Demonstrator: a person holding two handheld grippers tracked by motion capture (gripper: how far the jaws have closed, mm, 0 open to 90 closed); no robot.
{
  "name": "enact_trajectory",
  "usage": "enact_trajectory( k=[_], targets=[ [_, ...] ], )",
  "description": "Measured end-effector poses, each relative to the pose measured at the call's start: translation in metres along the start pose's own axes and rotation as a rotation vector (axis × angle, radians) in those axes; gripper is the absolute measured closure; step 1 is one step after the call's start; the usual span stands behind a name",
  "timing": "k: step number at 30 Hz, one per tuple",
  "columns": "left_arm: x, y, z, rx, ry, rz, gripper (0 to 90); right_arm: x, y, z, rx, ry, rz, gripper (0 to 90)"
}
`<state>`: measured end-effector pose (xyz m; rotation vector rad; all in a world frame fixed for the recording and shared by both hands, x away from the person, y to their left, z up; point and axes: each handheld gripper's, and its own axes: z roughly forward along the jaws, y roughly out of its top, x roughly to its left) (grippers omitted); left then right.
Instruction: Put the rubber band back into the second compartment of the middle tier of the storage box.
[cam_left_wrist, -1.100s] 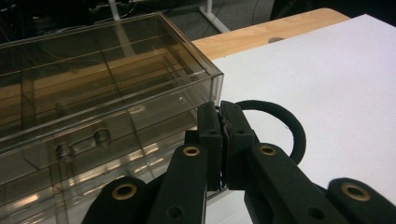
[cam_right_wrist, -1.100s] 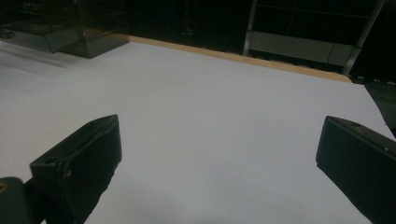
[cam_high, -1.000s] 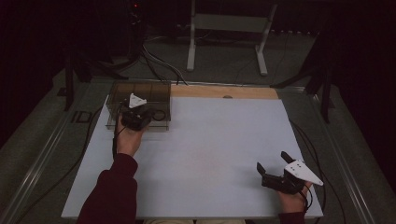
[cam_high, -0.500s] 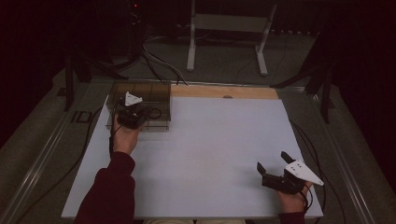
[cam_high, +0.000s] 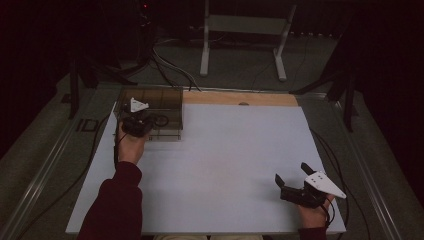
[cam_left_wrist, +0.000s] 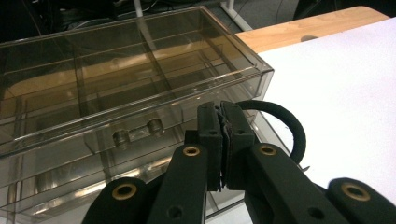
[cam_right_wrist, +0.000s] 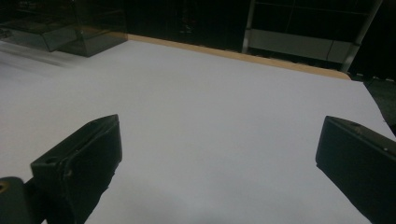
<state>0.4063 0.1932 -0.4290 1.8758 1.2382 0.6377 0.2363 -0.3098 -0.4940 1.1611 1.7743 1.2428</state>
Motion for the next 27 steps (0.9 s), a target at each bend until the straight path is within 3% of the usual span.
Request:
enact_trajectory(
  k=[27],
  targets=[
    [0.017,-0.007,0.002,0.035,0.068,-0.019,89.1,0.0,0.0,0.0,0.005,0.003,-0.002,0.8]
  ],
)
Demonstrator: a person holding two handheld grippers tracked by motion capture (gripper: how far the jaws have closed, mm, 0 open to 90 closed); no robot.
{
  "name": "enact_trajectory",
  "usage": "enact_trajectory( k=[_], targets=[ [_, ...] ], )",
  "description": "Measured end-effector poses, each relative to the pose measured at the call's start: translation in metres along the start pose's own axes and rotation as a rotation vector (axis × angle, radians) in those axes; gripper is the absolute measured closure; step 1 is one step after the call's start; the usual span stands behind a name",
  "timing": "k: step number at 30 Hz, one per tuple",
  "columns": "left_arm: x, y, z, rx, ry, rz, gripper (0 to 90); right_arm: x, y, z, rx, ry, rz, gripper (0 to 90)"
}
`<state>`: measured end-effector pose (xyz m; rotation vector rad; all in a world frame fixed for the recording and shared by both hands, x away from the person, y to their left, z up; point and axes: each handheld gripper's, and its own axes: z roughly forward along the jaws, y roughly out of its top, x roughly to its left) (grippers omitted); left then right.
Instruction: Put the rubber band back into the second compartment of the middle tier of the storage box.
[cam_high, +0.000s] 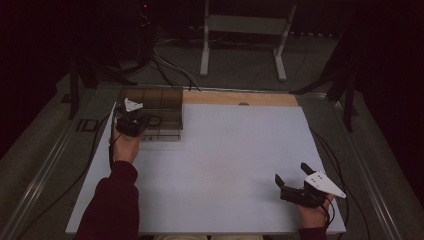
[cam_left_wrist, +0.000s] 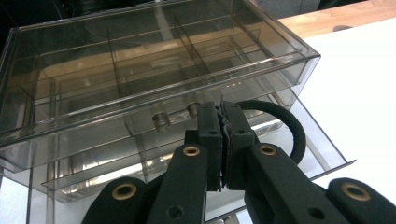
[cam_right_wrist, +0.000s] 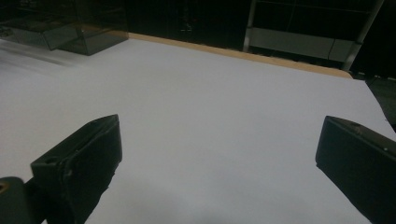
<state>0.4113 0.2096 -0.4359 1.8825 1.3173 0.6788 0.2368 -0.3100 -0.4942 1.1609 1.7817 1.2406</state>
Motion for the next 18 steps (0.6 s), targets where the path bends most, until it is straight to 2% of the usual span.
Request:
enact_trajectory(
  k=[18],
  targets=[
    [0.01,-0.0102,0.0068,0.036,0.027,-0.008,89.0,0.0001,-0.0002,0.0009,0.007,0.001,-0.001,0.9]
  ],
)
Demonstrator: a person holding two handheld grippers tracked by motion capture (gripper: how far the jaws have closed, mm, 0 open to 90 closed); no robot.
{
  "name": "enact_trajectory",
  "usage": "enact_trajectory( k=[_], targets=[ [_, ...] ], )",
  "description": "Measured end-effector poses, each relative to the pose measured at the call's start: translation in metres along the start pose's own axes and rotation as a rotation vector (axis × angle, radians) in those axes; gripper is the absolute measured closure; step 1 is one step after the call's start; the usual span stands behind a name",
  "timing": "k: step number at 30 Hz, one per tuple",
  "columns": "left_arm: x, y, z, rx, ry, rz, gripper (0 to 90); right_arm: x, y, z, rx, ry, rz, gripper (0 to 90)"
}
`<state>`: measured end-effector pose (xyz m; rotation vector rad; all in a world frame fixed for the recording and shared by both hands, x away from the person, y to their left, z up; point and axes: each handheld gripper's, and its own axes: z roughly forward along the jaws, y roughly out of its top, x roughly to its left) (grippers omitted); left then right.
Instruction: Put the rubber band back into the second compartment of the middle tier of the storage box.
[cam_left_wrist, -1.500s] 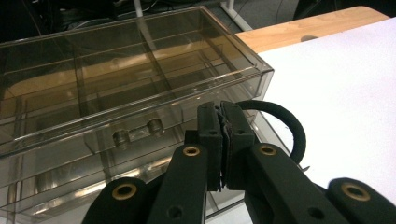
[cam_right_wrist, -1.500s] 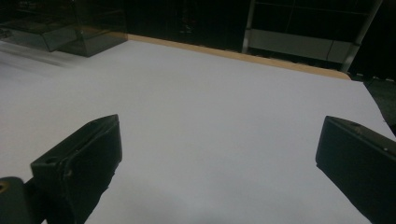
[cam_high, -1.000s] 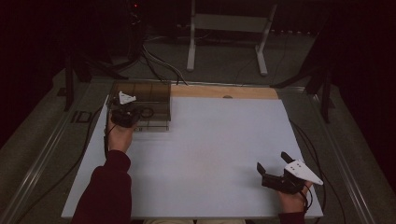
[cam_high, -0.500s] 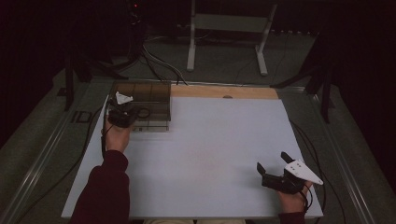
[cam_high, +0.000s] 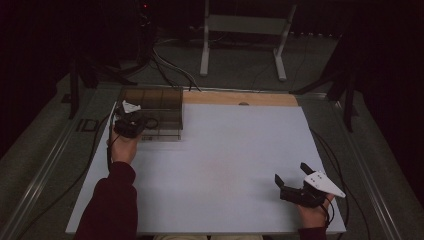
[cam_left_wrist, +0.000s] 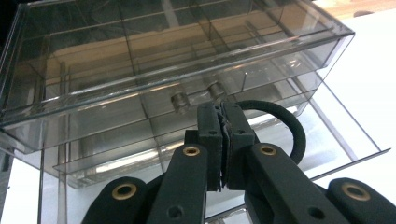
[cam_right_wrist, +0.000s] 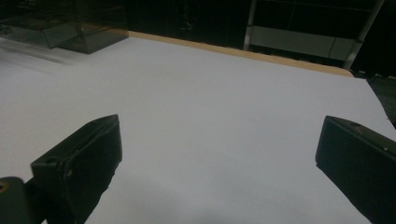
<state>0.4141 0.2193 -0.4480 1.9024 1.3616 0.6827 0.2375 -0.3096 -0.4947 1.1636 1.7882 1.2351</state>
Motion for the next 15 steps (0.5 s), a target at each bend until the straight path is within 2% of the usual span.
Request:
enact_trajectory(
  k=[15],
  targets=[
    [0.0093,-0.0092,0.0036,0.022,0.023,-0.021,89.0,0.0005,0.0,0.0001,0.004,-0.001,0.0,0.8]
  ],
)
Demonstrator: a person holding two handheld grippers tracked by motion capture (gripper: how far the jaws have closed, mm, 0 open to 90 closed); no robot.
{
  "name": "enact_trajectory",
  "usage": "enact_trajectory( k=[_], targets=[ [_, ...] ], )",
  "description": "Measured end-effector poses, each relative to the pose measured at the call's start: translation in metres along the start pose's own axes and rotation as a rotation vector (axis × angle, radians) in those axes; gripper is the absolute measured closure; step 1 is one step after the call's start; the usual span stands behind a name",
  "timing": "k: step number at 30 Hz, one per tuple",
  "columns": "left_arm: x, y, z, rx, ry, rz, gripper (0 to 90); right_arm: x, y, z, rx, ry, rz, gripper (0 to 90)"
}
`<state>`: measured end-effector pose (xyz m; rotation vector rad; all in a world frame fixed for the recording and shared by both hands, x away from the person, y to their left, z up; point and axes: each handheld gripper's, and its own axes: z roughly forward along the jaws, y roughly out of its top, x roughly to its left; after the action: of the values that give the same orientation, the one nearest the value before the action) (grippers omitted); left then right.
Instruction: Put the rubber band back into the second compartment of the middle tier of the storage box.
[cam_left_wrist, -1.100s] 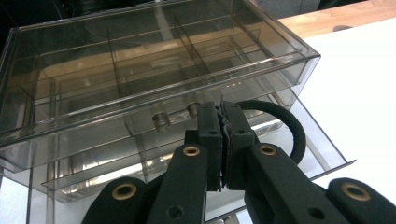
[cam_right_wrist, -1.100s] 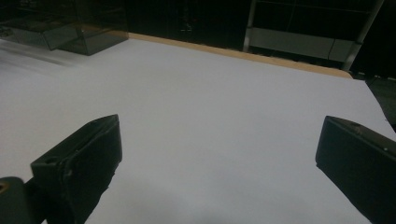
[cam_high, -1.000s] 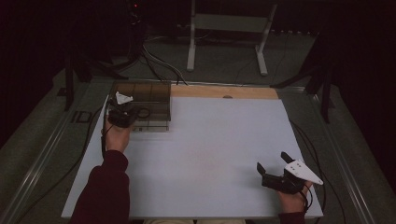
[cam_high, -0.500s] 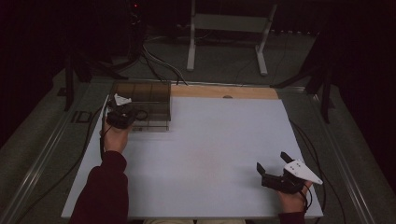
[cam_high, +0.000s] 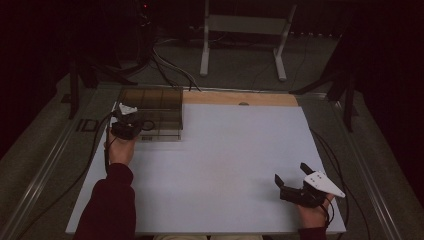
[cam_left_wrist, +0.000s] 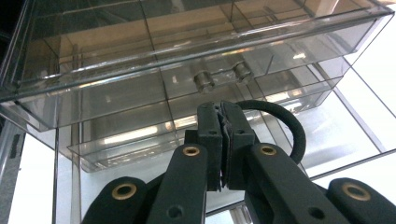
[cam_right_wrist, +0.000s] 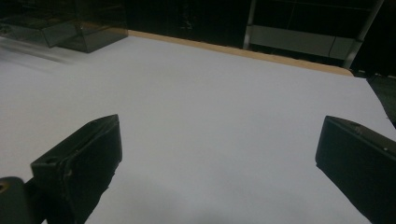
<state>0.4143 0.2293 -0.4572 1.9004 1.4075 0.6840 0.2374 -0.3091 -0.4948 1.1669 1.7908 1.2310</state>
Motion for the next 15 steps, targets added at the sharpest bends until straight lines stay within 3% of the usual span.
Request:
enact_trajectory(
  k=[15],
  targets=[
    [0.0021,-0.0077,0.0084,0.035,0.019,0.003,88.9,0.0006,0.0,0.0,0.002,0.002,-0.002,0.9]
  ],
)
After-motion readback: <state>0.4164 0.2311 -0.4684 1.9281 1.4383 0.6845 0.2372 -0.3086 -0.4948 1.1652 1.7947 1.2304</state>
